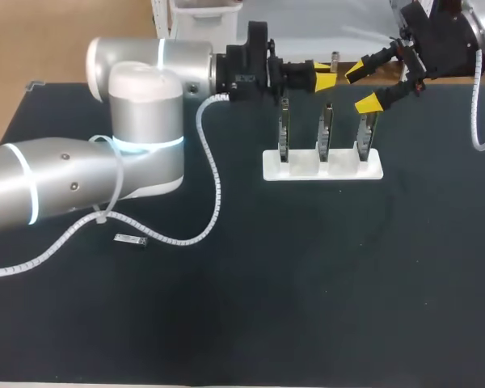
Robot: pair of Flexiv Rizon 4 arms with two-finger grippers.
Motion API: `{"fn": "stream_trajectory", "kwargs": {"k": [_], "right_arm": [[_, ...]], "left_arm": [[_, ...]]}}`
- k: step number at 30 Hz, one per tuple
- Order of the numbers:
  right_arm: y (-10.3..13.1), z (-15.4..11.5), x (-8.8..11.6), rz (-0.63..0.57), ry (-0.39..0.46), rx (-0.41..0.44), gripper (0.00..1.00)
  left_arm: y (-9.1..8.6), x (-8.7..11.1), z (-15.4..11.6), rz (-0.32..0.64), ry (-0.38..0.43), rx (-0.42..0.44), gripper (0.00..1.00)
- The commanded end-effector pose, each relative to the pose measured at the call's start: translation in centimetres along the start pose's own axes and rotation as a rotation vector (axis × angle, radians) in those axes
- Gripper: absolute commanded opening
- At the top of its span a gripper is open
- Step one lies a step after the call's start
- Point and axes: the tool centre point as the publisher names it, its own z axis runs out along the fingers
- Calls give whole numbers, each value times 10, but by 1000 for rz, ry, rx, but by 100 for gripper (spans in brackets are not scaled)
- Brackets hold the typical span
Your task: Pick up the optical module with the left hand, and insert it into the network port with the right hand.
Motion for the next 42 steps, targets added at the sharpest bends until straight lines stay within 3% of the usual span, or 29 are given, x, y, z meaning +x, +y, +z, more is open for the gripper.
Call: {"fn": "stream_trajectory", "kwargs": {"k": [1,42], "right_arm": [[0,0,0,-1,-1,0,100],[0,0,0,-1,-1,0,100]], "left_arm": [[-8,3,-3,-3,-9,-25,0],[-11,12,5,78,7,9,0]]}}
